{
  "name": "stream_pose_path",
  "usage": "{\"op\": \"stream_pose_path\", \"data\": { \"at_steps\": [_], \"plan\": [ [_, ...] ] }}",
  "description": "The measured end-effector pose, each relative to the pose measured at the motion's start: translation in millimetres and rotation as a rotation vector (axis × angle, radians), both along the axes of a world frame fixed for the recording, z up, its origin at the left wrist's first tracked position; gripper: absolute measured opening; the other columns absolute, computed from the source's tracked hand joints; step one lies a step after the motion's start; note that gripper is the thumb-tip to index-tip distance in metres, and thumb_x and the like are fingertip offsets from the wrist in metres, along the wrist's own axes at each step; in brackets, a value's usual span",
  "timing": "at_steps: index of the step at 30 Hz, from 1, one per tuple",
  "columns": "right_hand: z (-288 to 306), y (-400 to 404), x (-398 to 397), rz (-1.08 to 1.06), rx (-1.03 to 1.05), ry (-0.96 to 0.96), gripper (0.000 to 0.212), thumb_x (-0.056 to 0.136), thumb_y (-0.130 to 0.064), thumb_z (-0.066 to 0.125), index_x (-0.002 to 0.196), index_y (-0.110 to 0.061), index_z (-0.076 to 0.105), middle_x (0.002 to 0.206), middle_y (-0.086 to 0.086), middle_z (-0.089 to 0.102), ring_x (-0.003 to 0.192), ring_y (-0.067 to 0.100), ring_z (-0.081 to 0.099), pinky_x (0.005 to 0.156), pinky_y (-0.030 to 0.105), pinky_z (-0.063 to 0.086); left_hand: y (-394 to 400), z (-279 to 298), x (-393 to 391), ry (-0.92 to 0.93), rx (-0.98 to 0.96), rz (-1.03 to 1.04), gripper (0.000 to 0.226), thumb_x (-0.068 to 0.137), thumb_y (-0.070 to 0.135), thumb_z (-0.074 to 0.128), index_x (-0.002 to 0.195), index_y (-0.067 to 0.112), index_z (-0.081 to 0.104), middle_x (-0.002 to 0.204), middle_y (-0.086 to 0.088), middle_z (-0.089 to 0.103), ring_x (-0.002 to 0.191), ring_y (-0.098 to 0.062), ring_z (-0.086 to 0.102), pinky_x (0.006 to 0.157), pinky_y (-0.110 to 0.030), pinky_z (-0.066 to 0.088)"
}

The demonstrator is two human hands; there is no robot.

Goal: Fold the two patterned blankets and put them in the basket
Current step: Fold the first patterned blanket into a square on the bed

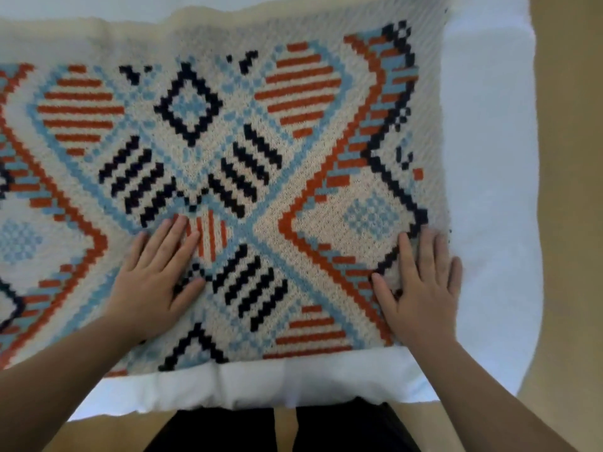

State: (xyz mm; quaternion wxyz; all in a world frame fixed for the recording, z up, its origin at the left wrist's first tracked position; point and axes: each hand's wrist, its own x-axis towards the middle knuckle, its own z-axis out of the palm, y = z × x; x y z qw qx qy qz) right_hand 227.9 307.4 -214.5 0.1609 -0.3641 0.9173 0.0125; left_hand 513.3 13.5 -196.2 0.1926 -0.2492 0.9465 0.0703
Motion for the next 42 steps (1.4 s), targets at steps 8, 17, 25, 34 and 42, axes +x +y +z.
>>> {"op": "stream_pose_path", "data": {
  "at_steps": [8, 17, 25, 34, 42],
  "plan": [
    [-2, 17, 13, -0.173, -0.035, -0.029, 0.076, 0.096, -0.062, 0.019, 0.154, -0.013, 0.023, 0.164, 0.016, 0.012, 0.150, 0.036, 0.010, 0.116, 0.064, 0.013, -7, 11, 109, -0.197, -0.067, 0.145, 0.076, 0.102, 0.061, 0.014, 0.159, 0.012, 0.019, 0.167, -0.007, 0.006, 0.155, -0.022, -0.001, 0.124, -0.043, -0.001],
    [26, -184, 246, 0.525, -0.259, -0.155, 0.066, 0.100, -0.057, 0.031, 0.153, -0.019, 0.033, 0.162, 0.008, 0.021, 0.150, 0.026, 0.018, 0.121, 0.051, 0.012, -24, -6, 101, 0.152, 0.000, 0.073, 0.071, 0.101, 0.058, 0.025, 0.160, 0.020, 0.013, 0.167, -0.005, 0.007, 0.155, -0.023, 0.002, 0.124, -0.048, 0.001],
    [-2, -147, 237, 0.379, 0.012, -0.021, 0.078, 0.095, -0.067, 0.019, 0.155, -0.018, 0.029, 0.164, 0.006, 0.015, 0.151, 0.027, 0.014, 0.121, 0.048, 0.006, -80, -15, 278, 0.064, -0.005, 0.151, 0.072, 0.100, 0.063, 0.020, 0.160, 0.025, 0.007, 0.166, -0.008, 0.014, 0.154, -0.027, 0.008, 0.124, -0.049, 0.006],
    [15, -210, 304, 0.393, -0.087, -0.037, 0.086, 0.092, -0.073, 0.024, 0.156, -0.016, 0.021, 0.165, 0.012, 0.007, 0.152, 0.031, 0.006, 0.122, 0.050, 0.001, -72, 5, 257, 0.295, 0.031, 0.256, 0.075, 0.099, 0.059, 0.037, 0.156, 0.012, 0.029, 0.164, -0.017, 0.017, 0.154, -0.033, 0.010, 0.124, -0.050, 0.008],
    [-1, -177, 275, 0.423, -0.049, 0.052, 0.076, 0.095, -0.065, 0.026, 0.156, -0.018, 0.026, 0.164, 0.011, 0.017, 0.152, 0.029, 0.012, 0.121, 0.051, 0.009, -77, -19, 234, 0.094, 0.074, -0.053, 0.078, 0.098, 0.066, 0.027, 0.160, 0.020, 0.013, 0.167, -0.011, 0.009, 0.155, -0.028, 0.004, 0.124, -0.049, 0.006]
  ]
}}
